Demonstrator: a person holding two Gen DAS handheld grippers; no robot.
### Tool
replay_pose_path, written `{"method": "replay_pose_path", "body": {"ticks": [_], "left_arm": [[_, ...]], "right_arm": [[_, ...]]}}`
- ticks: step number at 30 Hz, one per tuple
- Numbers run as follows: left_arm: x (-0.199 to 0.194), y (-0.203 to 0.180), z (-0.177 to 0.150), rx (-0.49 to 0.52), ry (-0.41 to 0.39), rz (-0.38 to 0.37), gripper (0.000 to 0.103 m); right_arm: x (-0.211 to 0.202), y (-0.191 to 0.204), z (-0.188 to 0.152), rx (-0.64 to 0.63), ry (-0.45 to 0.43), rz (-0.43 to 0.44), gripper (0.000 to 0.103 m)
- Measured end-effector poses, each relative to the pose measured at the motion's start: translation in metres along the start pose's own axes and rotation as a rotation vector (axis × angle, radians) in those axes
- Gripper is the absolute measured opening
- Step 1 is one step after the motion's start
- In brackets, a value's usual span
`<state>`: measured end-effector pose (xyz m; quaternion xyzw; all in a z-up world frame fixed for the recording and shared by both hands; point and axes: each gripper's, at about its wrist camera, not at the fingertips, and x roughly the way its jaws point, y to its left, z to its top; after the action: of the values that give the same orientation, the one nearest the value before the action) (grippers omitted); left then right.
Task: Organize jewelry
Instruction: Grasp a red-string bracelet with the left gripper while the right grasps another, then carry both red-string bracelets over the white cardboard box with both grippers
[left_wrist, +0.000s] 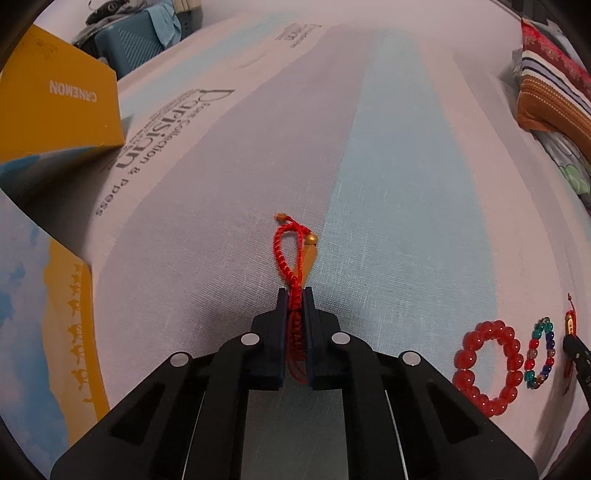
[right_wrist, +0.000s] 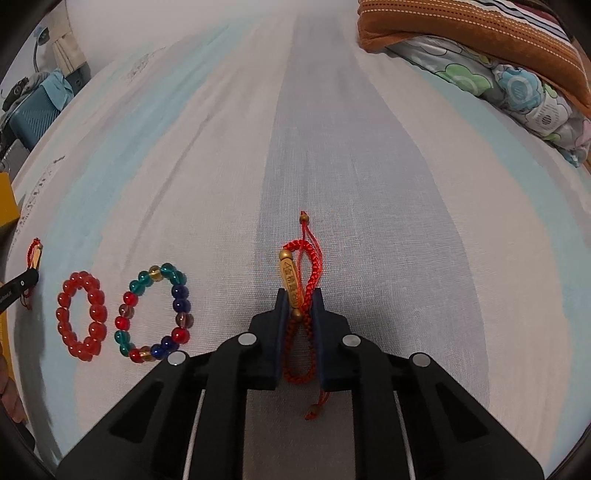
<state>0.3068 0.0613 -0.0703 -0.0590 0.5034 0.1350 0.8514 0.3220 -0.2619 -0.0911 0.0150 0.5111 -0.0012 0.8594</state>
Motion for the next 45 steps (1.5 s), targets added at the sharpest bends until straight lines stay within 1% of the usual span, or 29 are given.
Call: {"method": "replay_pose_path", "body": {"ticks": [2,9,20,25,27,33,35,38,45], "left_arm": [[-0.006,-0.001,0.000,0.010,-0.021,0.012,0.007],[-0.023,-0.004,-0.002,0.032,-0.043,-0.011,0.007],[-0.059,-0.001,-0.009,0.062,-0.070,-0.067,0.007],[-0.083,-0.001,-0.018,0.090,-0.094,-0.095,0.007],[-0.091,0.000,-0.023,0.098,-0.103,-0.115,0.007],[-0.117,0.005,-0.037,0.119,-0.115,-0.141,0.007],[-0.127,0.011,-0.042,0.118,-0.126,-0.141,0.007],[-0.141,0.020,-0.050,0.116,-0.134,-0.148,0.007],[-0.173,0.044,-0.069,0.112,-0.173,-0.144,0.007]], "right_arm": [[-0.004,0.001,0.000,0.002,-0.005,0.001,0.009],[-0.018,0.007,-0.001,-0.002,-0.027,-0.014,0.008],[-0.053,0.017,-0.003,0.002,-0.086,-0.042,0.008],[-0.073,0.023,-0.005,0.005,-0.113,-0.048,0.008],[-0.083,0.028,-0.007,0.005,-0.128,-0.050,0.008],[-0.117,0.047,-0.021,0.003,-0.175,-0.037,0.008],[-0.131,0.057,-0.028,-0.003,-0.197,-0.029,0.008],[-0.146,0.071,-0.036,-0.012,-0.207,-0.003,0.008],[-0.180,0.108,-0.050,-0.049,-0.242,0.021,0.008]]}}
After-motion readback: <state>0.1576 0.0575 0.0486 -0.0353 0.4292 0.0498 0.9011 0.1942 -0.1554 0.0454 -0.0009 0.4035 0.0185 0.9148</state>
